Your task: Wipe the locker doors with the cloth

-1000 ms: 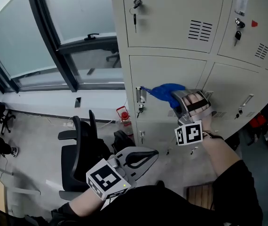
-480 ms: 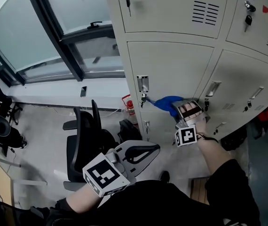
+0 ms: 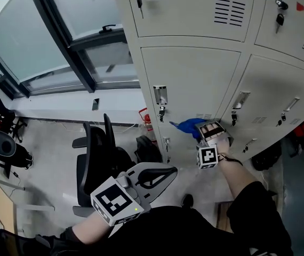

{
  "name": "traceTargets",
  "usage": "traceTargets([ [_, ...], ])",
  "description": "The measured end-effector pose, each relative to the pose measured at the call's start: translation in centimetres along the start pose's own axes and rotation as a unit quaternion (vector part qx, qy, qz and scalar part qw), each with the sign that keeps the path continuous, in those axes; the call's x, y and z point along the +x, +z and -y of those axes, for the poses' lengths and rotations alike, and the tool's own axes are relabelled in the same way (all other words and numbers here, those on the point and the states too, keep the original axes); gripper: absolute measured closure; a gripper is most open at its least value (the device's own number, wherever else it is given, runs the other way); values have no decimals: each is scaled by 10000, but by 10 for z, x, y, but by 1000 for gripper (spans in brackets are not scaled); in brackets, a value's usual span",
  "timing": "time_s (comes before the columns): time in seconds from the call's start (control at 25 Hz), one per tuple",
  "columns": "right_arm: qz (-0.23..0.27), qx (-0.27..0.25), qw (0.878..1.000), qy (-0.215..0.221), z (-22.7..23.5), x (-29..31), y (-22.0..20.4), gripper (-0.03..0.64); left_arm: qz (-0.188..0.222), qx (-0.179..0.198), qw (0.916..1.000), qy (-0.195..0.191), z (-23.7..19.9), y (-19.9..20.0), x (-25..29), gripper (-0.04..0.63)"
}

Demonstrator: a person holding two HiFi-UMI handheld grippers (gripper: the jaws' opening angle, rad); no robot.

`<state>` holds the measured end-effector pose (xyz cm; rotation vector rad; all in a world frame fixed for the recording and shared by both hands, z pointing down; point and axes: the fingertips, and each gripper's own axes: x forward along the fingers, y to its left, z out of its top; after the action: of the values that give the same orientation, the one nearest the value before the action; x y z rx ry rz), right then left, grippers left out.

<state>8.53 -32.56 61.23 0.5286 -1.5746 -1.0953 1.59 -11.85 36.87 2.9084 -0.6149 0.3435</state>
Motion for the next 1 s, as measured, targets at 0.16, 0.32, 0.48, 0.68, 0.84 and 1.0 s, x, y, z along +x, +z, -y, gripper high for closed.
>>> traceTargets([
  [0.16, 30, 95, 9997, -245, 36, -25, 7, 514, 75, 3, 9999, -104, 4, 0, -1, 588],
  [0.32, 120, 52, 9957, -919, 106, -74, 12, 514, 138, 15, 9997, -206, 5, -2, 0, 588],
  [0.48, 165, -123, 9862, -1643, 179, -130, 12, 514, 254, 99, 9989, -392, 12, 6, 6, 588],
  [0.68, 82, -270, 9706, -2392, 253, -187, 2, 514, 369, 178, 9976, -564, 20, 15, 12, 588],
  [0.84, -132, -389, 9598, -2776, 295, -212, -17, 514, 427, 200, 9970, -609, 23, 19, 16, 588],
  [1.0, -218, -401, 9564, -2885, 314, -218, -32, 514, 385, 179, 9973, -593, 23, 18, 15, 588],
])
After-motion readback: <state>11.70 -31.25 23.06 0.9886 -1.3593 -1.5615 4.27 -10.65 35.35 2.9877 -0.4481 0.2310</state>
